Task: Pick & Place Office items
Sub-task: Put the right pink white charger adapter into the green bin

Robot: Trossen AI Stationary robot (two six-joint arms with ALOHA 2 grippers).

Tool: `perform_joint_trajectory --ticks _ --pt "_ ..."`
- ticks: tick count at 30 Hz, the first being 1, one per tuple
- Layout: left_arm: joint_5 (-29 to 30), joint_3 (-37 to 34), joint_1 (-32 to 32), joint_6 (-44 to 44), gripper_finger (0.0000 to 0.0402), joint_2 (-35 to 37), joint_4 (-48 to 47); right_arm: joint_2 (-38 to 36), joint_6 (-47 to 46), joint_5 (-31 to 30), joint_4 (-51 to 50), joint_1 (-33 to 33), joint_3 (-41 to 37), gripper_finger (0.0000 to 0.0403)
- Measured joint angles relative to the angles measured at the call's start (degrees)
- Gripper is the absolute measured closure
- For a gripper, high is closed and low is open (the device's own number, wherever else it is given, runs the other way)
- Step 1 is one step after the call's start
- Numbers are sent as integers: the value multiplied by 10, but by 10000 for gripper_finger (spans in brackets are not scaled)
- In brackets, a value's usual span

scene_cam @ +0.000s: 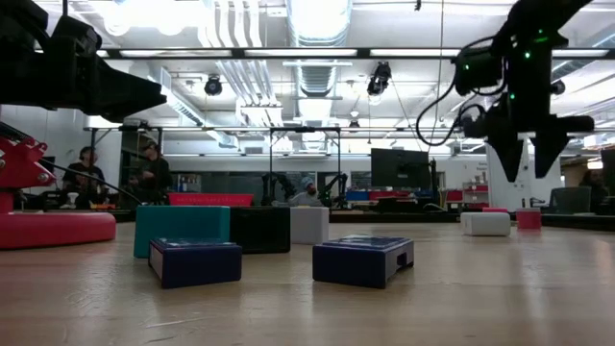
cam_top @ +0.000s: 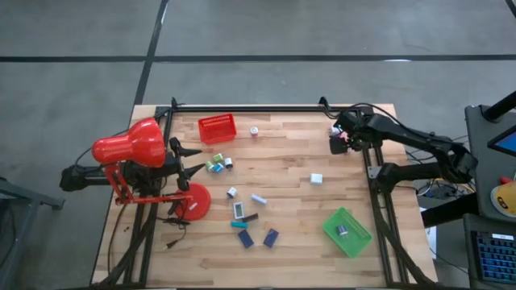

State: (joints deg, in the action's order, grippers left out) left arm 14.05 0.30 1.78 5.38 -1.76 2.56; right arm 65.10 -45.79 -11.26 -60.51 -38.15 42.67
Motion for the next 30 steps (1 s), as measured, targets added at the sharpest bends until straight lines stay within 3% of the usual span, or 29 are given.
perform_joint_trajectory --ticks 4,11,22,30 --pt "0 0 0 0 156 0 0 0 -47 0 24 0 -27 158" --pt "0 0 0 0 156 0 0 0 -48 -3 63 -9 -61 158" --pt "0 0 0 0 156 0 0 0 16 -7 164 -38 -112 158" --pt "0 0 0 0 156 0 0 0 25 -7 184 -51 -141 158"
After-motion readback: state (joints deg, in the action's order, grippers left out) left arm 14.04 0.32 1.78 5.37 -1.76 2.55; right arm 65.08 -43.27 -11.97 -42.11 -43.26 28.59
